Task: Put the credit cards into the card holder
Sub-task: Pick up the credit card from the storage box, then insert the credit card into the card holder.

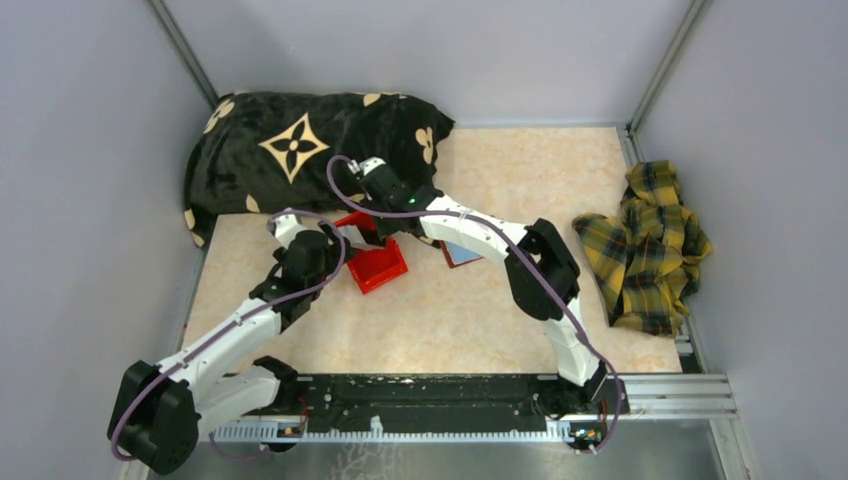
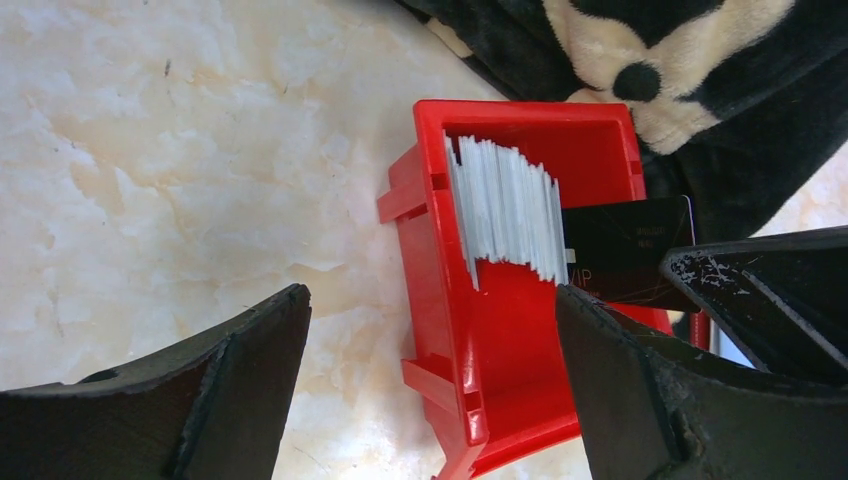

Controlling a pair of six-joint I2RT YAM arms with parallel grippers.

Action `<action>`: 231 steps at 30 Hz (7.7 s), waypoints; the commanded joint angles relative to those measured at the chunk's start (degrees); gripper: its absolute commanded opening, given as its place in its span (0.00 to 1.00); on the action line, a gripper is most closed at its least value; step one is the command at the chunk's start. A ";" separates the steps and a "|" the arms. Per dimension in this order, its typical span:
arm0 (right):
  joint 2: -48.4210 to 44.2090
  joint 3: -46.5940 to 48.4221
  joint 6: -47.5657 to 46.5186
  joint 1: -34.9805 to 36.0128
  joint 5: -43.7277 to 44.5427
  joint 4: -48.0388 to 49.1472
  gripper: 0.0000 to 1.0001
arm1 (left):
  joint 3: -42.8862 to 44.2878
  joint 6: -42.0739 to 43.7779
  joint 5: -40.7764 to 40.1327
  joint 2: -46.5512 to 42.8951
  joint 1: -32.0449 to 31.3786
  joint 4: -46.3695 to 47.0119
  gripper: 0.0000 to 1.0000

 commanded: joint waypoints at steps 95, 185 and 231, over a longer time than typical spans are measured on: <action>-50.77 -66.84 -59.12 35.57 43.56 61.41 0.02 | 3.27 -44.63 61.40 7.47 -5.87 28.57 0.00; -25.99 -52.46 10.80 -30.22 -1.31 40.20 0.27 | 28.12 -23.86 22.39 61.04 -17.74 43.65 0.00; -19.73 -52.00 11.97 -31.81 -1.79 37.31 0.22 | 28.50 -35.98 17.32 64.96 -20.99 46.12 0.00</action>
